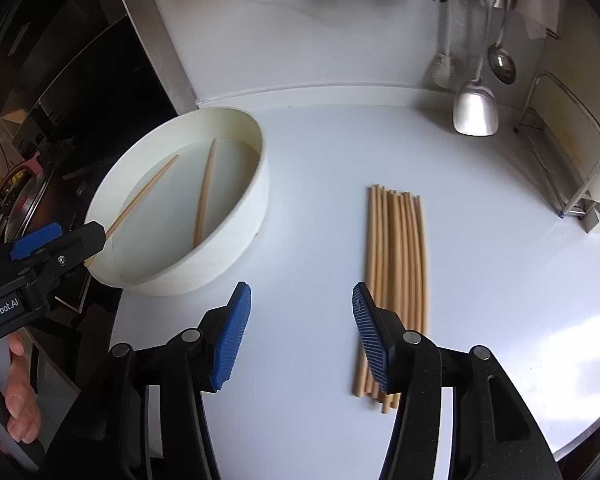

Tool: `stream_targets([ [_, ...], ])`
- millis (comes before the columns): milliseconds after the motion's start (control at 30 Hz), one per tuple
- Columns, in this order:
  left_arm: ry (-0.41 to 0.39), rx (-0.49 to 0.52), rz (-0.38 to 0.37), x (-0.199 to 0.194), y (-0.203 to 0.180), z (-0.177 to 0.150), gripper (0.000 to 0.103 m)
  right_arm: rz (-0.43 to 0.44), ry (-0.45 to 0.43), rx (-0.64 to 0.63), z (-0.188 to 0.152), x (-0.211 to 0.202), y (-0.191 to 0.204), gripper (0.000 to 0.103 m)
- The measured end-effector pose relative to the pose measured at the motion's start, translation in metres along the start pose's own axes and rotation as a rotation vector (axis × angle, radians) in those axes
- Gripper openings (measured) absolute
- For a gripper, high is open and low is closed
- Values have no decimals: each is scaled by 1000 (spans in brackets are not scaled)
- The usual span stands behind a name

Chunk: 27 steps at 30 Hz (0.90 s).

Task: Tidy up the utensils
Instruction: 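Move both open tools back over the chopstick bundle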

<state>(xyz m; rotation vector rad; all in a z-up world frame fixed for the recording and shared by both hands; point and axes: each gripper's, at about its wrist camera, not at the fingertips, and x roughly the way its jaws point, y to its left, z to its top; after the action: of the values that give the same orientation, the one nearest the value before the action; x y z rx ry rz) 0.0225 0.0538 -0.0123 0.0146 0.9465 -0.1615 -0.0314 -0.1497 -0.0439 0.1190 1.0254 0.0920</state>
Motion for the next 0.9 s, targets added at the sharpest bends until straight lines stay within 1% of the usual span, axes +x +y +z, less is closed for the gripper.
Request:
stream_targets([
  [100,2,23,-12,0,-24,-5,92,-23,-1,30,-10,-6,-28,52],
  [233,19,64,-29,4,-55,-13,93,-60,5,71,-22,-10,-66,55],
  [333,29,90,-34,8,-75,-18,93,-104,3,75,-30,-11,-89,56],
  [433,44,95,-34,15,-93,-24,96,-131,-15,70,-37,-13,-108,60],
  [533,60,104,-43,27,-111,-32,96,-133,-13,61,-45,-7,-122,60],
  [667,68,113,-14,45,-127,-43,96,-121,3,73,-55,8,-137,60],
  [767,67,77,-4,61,-129,-49,96,-129,4,65,-58,22,-142,60],
  [833,71,49,-5,72,-130,-50,96,-115,-1,74,-59,30,-145,60],
  [900,58,36,2,78,-133,-51,96,-101,-16,71,-57,35,-145,60],
])
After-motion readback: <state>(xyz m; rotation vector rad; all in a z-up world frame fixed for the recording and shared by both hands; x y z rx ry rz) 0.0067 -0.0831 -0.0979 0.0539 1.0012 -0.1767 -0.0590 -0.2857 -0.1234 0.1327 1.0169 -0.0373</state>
